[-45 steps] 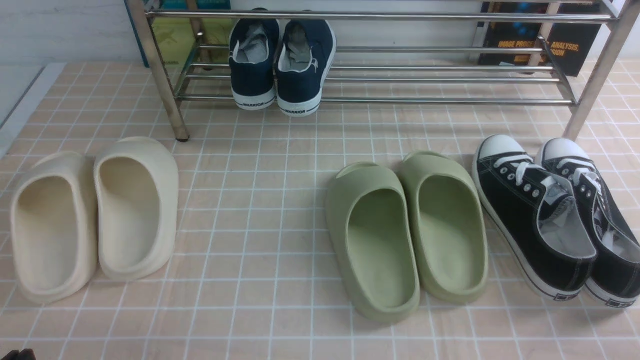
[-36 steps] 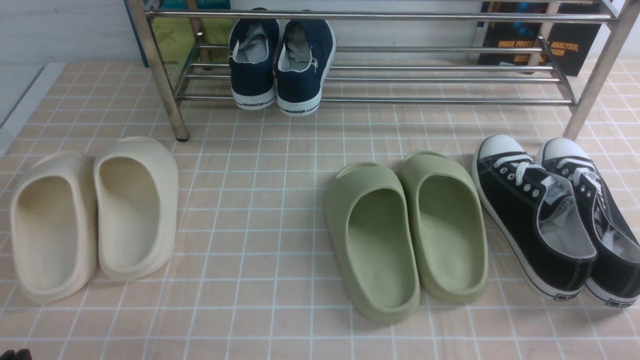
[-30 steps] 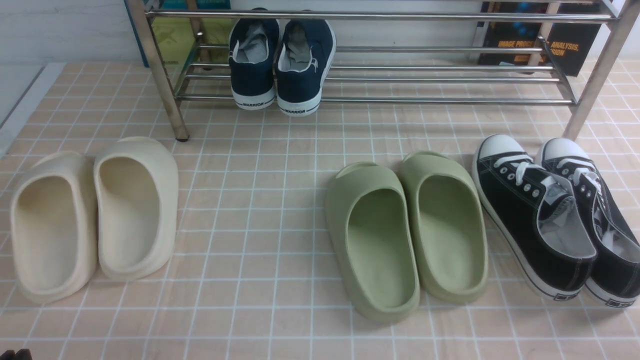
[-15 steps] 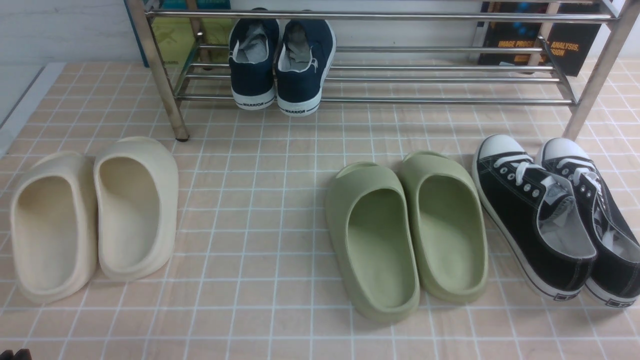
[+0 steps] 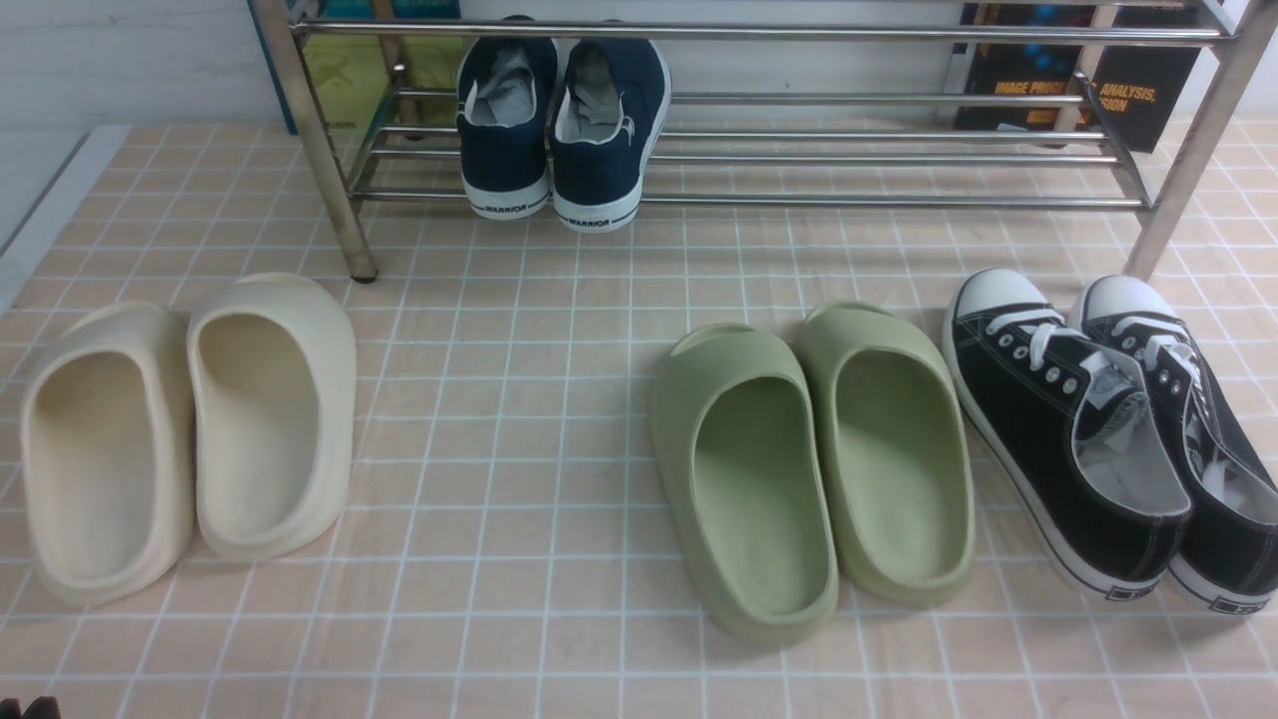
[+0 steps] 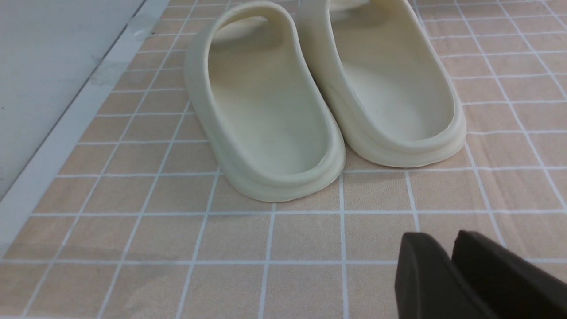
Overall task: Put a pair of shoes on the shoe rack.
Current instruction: Use the right arm to grab the shoe closest to it
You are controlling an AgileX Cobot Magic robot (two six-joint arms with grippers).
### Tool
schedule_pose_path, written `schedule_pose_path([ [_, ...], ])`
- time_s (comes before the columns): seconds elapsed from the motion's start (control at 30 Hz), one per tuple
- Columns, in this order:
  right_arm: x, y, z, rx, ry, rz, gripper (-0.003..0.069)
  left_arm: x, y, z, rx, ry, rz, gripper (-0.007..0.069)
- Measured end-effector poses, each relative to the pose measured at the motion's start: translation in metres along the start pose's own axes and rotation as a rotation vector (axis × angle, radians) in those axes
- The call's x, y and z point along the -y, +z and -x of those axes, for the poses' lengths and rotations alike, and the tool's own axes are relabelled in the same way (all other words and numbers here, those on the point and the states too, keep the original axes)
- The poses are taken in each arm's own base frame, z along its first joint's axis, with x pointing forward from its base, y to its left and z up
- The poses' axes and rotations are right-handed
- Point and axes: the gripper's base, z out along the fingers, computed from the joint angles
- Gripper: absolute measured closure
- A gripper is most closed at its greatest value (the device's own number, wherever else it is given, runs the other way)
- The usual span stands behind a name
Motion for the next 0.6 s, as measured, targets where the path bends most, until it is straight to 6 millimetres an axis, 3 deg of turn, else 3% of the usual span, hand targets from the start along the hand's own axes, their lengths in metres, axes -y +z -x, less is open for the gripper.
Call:
schedule_pose_path([
  [0.6,0.0000,0.0000,0.0000,0.000,0.000,0.000,0.0419,-0.0003,0.0000,0.0000,0.000,0.009,0.003,0.0482],
])
